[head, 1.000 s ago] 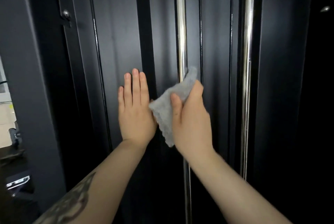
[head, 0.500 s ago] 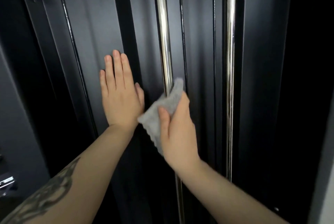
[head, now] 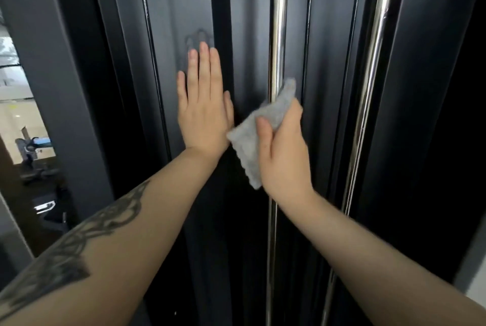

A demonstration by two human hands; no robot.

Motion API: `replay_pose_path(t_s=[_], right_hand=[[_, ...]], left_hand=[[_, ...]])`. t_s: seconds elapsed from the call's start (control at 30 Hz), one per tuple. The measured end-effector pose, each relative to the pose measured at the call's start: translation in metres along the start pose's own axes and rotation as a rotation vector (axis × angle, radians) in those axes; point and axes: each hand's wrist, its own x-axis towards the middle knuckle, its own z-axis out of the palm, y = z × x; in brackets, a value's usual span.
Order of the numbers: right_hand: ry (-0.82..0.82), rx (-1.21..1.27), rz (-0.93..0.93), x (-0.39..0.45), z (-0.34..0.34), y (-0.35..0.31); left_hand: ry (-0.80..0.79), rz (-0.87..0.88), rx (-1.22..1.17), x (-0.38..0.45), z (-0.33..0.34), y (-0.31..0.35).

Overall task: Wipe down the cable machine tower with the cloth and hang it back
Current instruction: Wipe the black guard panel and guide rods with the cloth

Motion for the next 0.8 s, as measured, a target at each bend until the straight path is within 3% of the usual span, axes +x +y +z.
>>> replay_pose_path(t_s=[0.13, 0.3, 0.4, 0.57, 0.63, 0.8], right_hand=[[-0.151, 0.068, 0.201, -0.064, 0.005, 0.032], [-0.021, 0.139, -0.015, 0.017, -0.003, -0.009], [0.010, 0.203, -0.066, 0.018, 0.001, 0.001], [-0.053, 0.178, 0.157, -0.073, 0.012, 0.045], [-0.066, 0.189, 0.162, -0.059, 0.011, 0.037], [-0.044, 0.286, -0.034, 0.037, -0.009, -0.012]], left_hand=[[-0.049, 0.048, -0.009, -0.046, 0.005, -0.009], [-0.028, -0.004, 0.027, -0.053, 0.014, -0.006], [0.000, 0.000, 0.026, -0.052, 0.014, -0.007], [0.001, 0.004, -0.001, -0.054, 0.013, -0.006], [0.015, 0.007, 0.012, -0.054, 0.015, -0.007], [0.007, 0.022, 0.025, -0.054, 0.017, -0.008]])
